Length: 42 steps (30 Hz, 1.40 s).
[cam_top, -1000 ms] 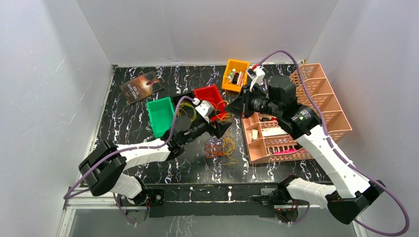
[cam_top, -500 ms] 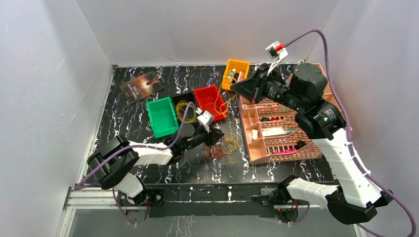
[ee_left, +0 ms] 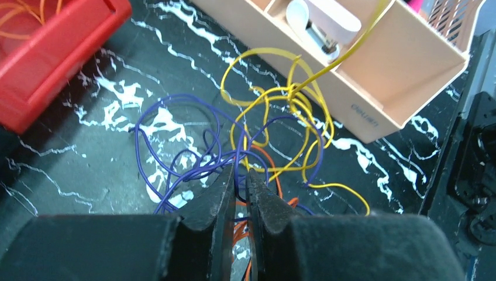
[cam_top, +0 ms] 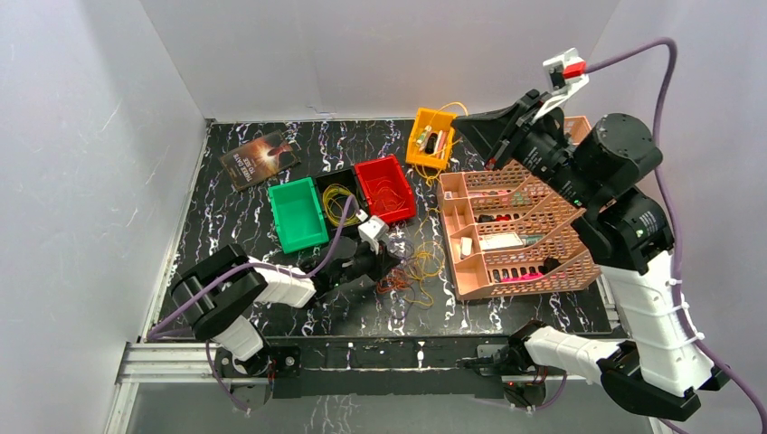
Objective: Untangle the cables
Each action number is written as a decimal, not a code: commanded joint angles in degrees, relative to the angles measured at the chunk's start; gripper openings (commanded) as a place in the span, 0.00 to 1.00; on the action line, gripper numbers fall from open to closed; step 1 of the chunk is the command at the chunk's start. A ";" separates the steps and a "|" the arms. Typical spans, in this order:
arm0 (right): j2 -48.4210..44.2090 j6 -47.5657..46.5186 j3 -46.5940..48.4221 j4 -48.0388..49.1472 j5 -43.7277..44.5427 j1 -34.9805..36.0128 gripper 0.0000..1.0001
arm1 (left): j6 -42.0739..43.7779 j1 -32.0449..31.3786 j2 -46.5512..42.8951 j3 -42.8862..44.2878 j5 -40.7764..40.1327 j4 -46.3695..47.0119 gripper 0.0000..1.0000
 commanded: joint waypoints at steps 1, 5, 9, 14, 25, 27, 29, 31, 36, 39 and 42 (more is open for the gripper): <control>-0.20 -2.80 4.51 4.59 2.93 0.19 0.00 | -1.33 0.07 0.46 -1.41 1.52 2.28 0.11; 0.37 -3.25 5.89 6.87 3.58 0.22 0.00 | -1.67 0.02 1.14 -2.09 1.85 2.39 0.11; 0.36 -3.59 6.28 9.96 3.92 0.15 0.00 | -2.47 -0.06 2.68 -2.73 2.46 2.76 0.11; 0.47 -4.04 7.28 13.38 4.78 0.22 0.00 | -3.72 -0.53 4.97 -3.71 2.81 4.39 0.10; 0.34 -3.69 5.12 13.94 4.47 0.16 0.00 | 0.15 -0.55 -8.82 -6.40 -3.44 3.03 0.53; 0.22 -3.77 4.81 13.94 4.53 0.14 0.00 | 1.77 -0.53 -11.93 -6.45 -3.88 1.46 0.57; 0.13 -3.89 4.91 13.77 4.53 0.21 0.00 | 3.25 -0.57 -15.33 -5.99 -3.84 -0.72 0.61; 0.20 -3.83 4.84 13.63 4.37 0.22 0.00 | 4.35 -0.55 -17.98 -5.50 -3.69 -2.28 0.66; 0.43 -3.05 4.29 12.93 3.72 0.20 0.00 | 5.96 -0.58 -19.53 -2.78 -1.88 -2.40 0.75; -0.02 -2.30 3.33 13.20 3.64 0.22 0.00 | 6.69 -0.59 -16.54 0.21 0.57 -1.23 0.75; -0.56 -1.63 2.65 13.40 3.78 0.19 0.00 | 7.00 -0.56 -12.12 3.12 2.26 0.68 0.75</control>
